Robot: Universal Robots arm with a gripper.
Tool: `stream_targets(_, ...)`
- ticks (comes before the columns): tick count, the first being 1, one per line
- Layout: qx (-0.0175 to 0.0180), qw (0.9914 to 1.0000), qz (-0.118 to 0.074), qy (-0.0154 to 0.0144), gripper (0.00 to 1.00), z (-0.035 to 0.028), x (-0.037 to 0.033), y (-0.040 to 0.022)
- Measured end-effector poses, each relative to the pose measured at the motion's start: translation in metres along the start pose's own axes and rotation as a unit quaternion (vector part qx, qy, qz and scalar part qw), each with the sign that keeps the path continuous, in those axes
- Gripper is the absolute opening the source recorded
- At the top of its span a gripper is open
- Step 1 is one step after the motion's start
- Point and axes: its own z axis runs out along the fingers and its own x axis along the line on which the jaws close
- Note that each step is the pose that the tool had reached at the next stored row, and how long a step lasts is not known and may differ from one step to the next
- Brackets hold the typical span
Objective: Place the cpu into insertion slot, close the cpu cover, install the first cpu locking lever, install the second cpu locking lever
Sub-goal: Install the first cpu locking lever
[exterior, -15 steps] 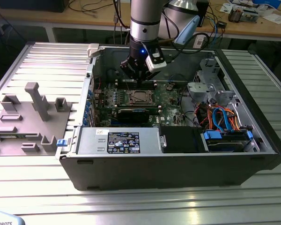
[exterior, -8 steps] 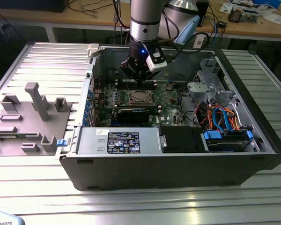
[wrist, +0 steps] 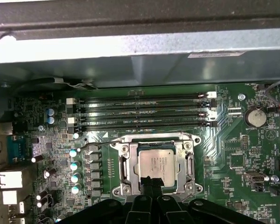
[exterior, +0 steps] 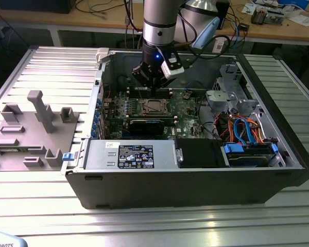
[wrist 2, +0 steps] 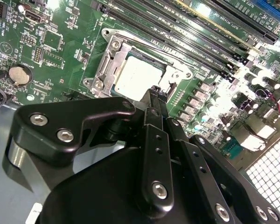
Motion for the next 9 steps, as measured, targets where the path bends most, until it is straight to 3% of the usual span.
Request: stream_targets(9,0.0,0.99997,-0.008,-0.0002,0.11,0.0,0.0,0.0)
